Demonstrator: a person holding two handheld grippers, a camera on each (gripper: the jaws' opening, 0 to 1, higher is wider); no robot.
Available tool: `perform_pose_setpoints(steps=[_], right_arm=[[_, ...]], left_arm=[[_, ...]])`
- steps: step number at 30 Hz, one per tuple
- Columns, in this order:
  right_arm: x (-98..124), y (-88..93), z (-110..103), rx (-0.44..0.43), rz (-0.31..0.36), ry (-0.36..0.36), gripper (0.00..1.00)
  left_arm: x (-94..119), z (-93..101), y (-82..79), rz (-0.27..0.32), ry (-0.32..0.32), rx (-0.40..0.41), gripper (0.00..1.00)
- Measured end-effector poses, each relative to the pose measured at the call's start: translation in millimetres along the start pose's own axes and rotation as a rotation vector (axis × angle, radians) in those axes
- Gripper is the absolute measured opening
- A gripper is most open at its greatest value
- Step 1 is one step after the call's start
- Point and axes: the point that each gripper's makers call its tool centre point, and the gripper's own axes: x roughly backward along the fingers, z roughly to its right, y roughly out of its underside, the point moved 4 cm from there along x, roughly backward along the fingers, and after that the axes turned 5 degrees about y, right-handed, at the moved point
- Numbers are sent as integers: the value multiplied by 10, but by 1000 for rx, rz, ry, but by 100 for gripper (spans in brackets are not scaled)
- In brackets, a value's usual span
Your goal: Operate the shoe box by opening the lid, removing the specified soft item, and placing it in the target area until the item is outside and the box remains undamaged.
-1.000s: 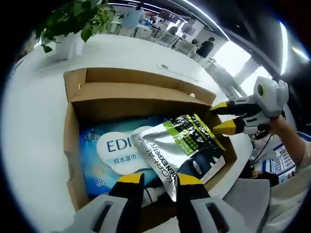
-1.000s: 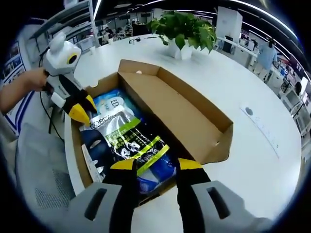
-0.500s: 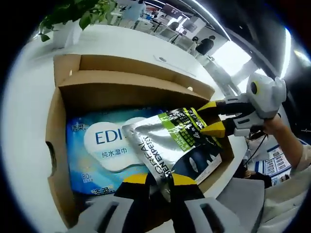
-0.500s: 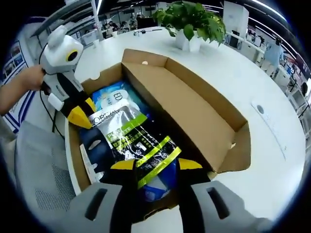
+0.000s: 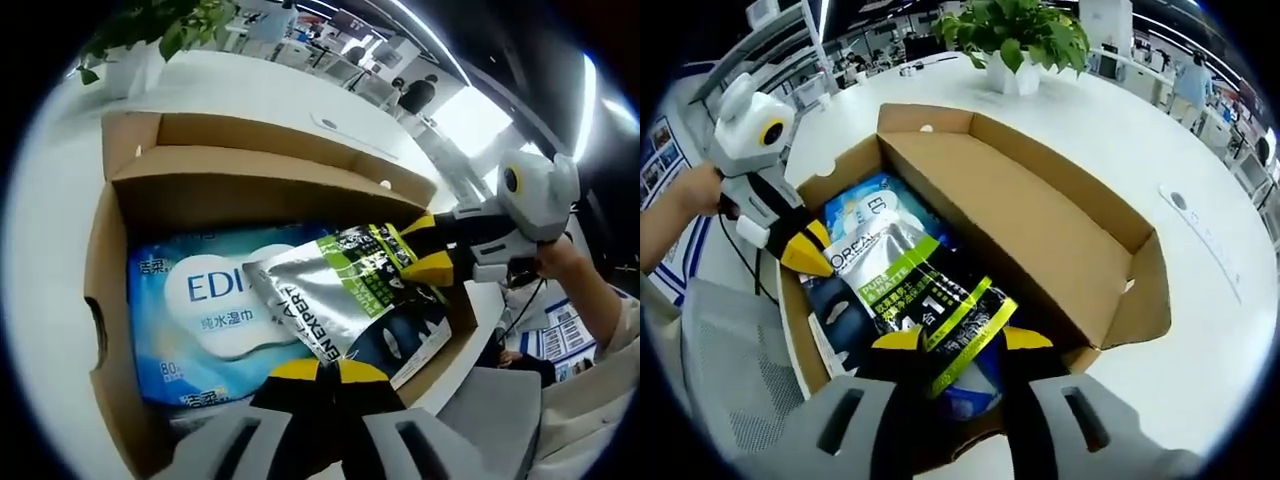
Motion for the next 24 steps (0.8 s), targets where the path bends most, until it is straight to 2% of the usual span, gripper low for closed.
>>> perform_pose_setpoints(steps=[4, 7, 11, 15, 24], right_arm=[[15, 12, -28, 6, 4, 3, 21], [36, 20, -51, 14, 8, 4, 15], [60, 2, -65, 24, 25, 13, 1], [61, 11, -92, 45, 19, 24, 1], [123, -24, -121, 16, 51, 32, 0]], left_arm=[[5, -7, -1, 1, 1, -5, 2], [3, -9, -2, 0, -2, -12, 2], [3, -5, -7, 2, -3, -16, 1], [6, 4, -10, 0, -9, -15, 1], [77, 8, -41, 14, -17, -8, 0]])
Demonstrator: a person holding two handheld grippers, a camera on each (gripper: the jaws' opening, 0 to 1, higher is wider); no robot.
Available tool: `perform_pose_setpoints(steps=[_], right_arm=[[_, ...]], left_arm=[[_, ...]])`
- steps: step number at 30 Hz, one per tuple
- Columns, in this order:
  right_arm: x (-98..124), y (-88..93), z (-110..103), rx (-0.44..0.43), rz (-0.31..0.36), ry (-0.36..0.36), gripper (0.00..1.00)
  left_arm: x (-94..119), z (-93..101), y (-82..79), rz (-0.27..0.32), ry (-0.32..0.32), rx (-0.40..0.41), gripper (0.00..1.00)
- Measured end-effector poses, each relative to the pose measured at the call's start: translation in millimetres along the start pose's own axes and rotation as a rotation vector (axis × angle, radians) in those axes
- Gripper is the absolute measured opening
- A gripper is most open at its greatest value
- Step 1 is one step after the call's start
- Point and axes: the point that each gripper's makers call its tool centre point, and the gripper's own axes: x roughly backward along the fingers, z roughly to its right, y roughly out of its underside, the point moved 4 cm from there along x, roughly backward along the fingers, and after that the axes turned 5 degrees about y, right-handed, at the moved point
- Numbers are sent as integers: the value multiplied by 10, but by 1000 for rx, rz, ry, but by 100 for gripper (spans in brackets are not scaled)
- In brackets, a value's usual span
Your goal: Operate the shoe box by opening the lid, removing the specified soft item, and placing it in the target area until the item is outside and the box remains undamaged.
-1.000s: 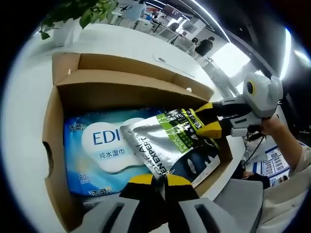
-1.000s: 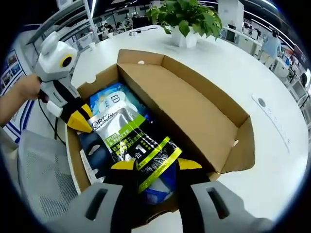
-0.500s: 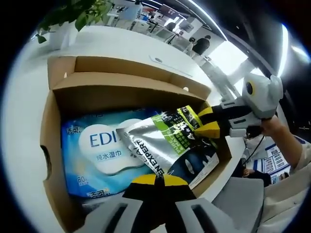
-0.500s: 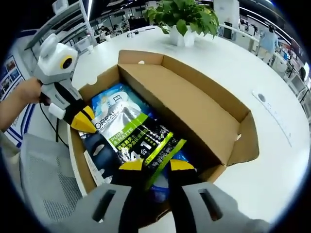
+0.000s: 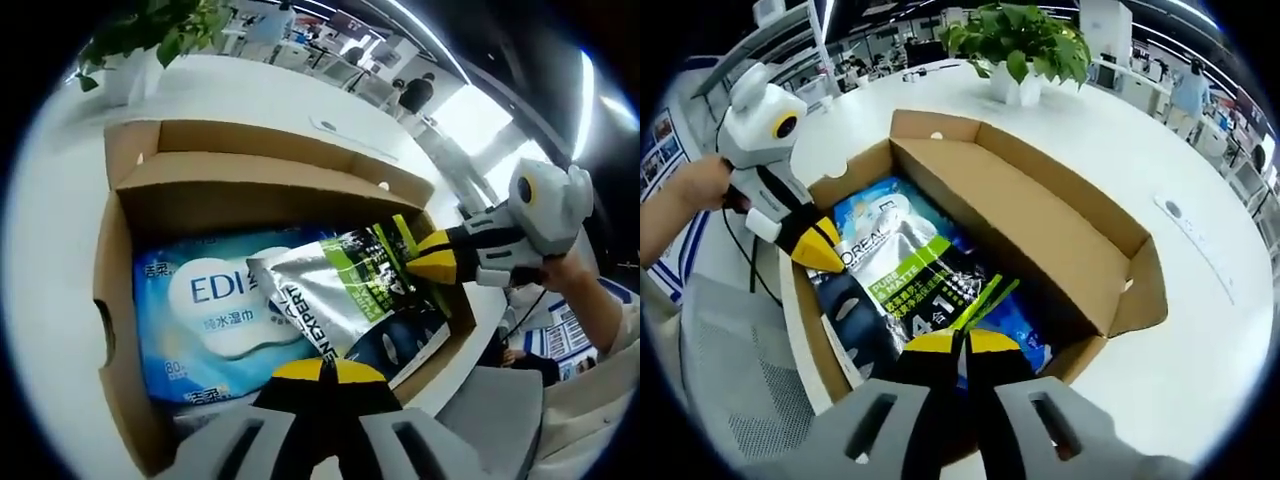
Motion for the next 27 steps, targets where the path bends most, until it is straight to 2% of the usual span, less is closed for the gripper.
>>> perform_pose_setpoints(steps=[18, 27], right_arm=[[289, -161, 41, -69, 87, 41, 0], [457, -201, 137, -124, 112, 77, 0]], left_arm=[[182, 166, -258, 56, -4, -53, 0], [176, 311, -400, 67, -9, -92, 0]])
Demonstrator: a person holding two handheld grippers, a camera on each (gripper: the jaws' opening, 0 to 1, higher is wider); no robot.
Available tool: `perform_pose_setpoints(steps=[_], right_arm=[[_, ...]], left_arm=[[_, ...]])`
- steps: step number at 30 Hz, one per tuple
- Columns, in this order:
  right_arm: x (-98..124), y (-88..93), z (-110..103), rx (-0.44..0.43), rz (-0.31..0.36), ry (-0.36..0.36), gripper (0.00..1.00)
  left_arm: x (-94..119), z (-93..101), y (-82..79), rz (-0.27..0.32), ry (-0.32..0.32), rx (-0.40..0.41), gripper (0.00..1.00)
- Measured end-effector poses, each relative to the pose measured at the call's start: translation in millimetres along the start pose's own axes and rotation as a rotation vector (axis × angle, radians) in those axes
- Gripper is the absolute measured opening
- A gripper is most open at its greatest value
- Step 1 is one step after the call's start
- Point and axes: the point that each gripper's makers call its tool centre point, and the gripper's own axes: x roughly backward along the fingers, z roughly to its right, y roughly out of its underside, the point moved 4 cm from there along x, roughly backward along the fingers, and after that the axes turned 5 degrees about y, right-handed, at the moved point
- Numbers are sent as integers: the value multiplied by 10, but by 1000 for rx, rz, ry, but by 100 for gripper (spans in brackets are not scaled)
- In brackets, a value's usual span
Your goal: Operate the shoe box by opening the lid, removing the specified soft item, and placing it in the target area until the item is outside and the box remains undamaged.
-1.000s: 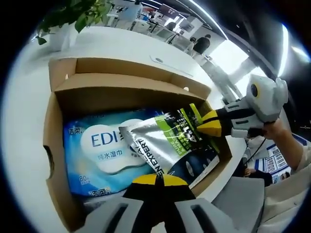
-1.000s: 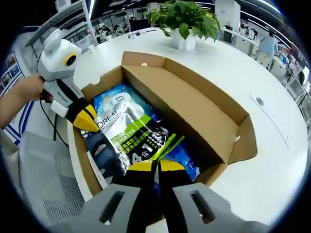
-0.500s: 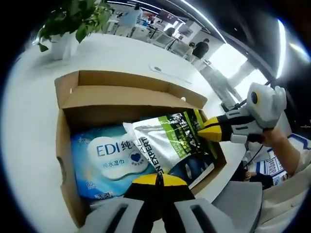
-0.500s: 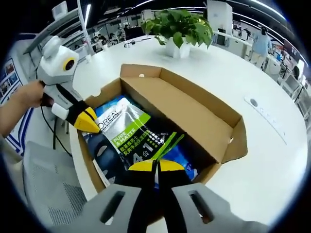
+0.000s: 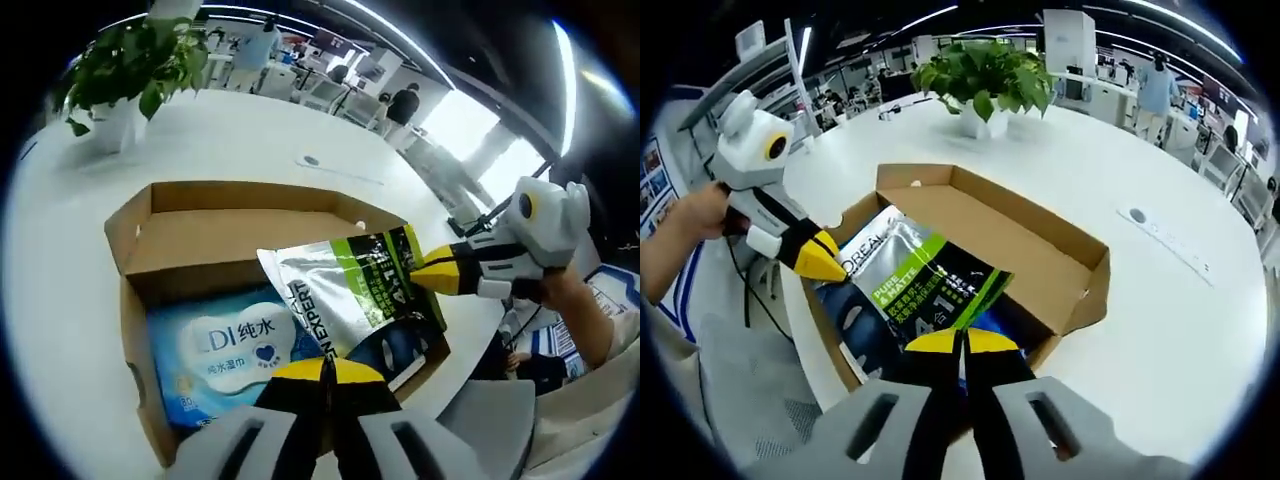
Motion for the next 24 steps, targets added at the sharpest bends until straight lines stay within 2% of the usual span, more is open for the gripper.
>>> perform_pose_setpoints(steps=[10, 24], right_arm=[[204, 34, 215, -63, 9, 44, 0], [446, 167, 577, -105, 2, 114, 0]], left_arm=[[-145, 214, -118, -9, 32, -38, 0], [-414, 543, -268, -15, 87, -85, 0]])
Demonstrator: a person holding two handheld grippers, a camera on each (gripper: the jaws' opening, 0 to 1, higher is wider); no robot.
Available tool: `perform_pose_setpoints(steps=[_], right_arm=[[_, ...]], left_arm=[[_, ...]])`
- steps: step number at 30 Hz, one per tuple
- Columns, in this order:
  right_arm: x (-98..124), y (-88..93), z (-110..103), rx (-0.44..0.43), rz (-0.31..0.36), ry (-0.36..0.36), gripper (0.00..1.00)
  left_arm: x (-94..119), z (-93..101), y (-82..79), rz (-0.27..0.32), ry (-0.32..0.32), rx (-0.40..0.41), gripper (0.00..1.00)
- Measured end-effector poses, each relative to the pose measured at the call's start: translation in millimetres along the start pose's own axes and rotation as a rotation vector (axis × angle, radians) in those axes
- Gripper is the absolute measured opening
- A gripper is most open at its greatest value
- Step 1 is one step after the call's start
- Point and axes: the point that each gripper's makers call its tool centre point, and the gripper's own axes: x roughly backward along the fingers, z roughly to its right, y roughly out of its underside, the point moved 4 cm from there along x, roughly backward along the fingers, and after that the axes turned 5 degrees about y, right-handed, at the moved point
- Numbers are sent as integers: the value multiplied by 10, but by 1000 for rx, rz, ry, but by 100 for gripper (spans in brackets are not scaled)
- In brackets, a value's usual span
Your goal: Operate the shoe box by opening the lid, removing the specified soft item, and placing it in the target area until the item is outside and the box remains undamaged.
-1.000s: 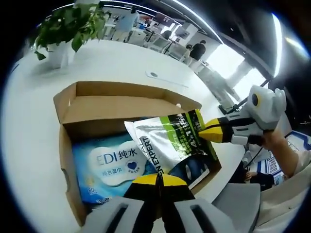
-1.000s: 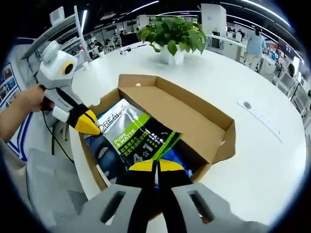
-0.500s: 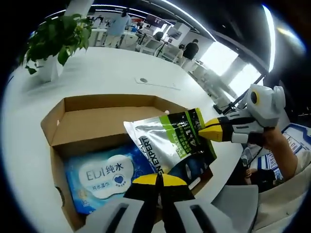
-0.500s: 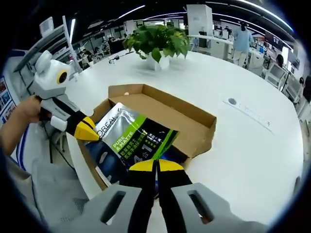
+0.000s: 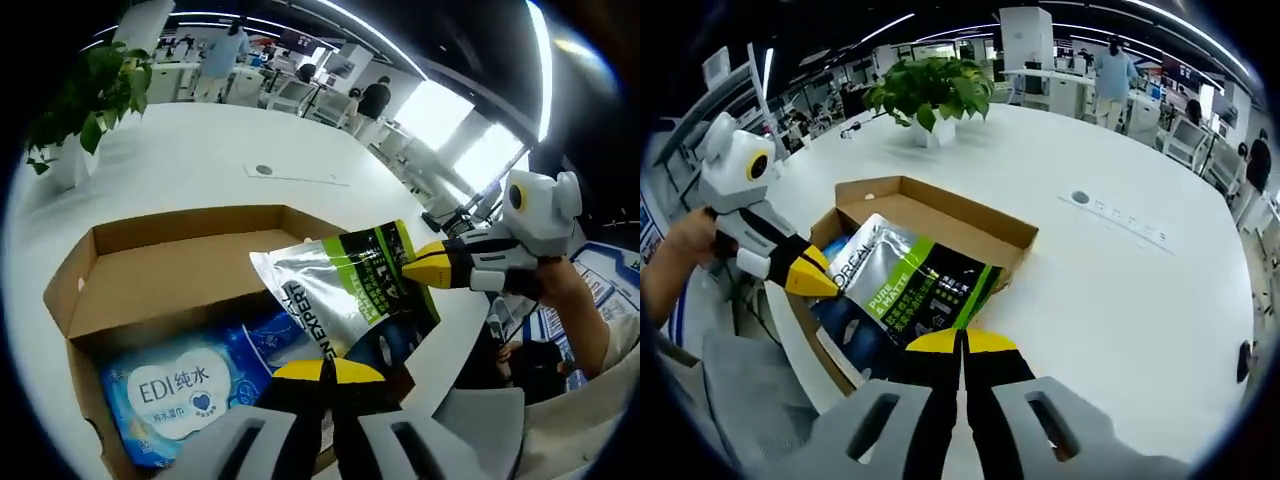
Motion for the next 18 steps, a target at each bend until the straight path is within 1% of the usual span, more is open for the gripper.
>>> perform_pose_setpoints(steps=[11, 18], right_arm=[[149, 98, 322, -40, -1, 62, 0], [202, 172, 498, -65, -7, 95, 0]], left_arm=[[-311, 236, -112, -14, 25, -39, 0], [-474, 365, -131, -29, 47, -55, 0]])
